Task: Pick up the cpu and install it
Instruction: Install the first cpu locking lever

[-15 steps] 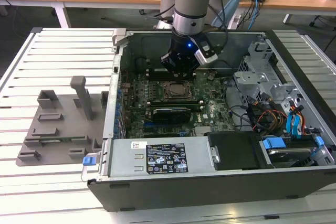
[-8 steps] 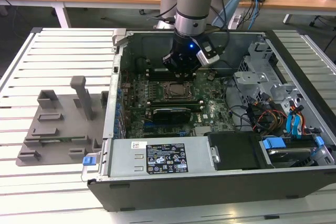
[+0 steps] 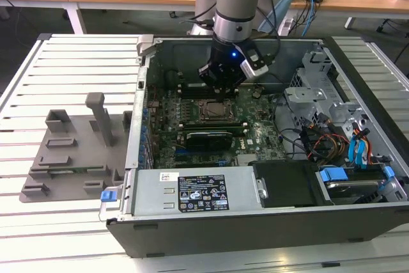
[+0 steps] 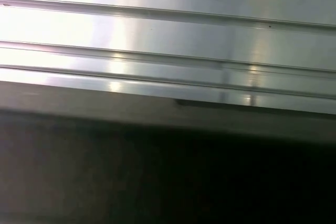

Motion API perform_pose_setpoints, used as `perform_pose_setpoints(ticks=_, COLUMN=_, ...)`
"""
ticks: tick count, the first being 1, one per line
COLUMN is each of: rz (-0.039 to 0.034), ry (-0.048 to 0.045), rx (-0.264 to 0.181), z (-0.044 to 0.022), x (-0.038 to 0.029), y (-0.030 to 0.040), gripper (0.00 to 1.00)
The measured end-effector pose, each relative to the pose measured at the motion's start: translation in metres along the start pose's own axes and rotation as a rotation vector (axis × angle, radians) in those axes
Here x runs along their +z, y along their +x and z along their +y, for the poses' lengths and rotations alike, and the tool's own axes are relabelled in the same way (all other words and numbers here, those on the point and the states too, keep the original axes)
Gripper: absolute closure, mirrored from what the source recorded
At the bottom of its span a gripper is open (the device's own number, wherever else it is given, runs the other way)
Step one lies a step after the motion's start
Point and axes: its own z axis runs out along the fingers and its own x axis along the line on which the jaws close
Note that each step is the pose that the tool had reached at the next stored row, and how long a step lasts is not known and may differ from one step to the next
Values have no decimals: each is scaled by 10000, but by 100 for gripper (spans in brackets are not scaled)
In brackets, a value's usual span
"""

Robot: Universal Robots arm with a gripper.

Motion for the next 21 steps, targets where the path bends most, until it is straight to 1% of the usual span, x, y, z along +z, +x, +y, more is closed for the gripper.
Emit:
perform_pose_setpoints(ticks=3, rz=-5, ry=1, rx=1, z=-17, x=-8, y=2, gripper=89)
perform_pose_setpoints(ticks=15, rz=-11, ry=6, rx=1, z=-155, x=-6, y=16, gripper=89)
perform_pose_setpoints(ticks=18, rz=-11, ry=11, rx=2, z=-172, x=-7, y=18, gripper=89)
perform_pose_setpoints(ticks=21, rz=-20, ry=27, rx=3, z=-180, x=-43, y=20, gripper=89)
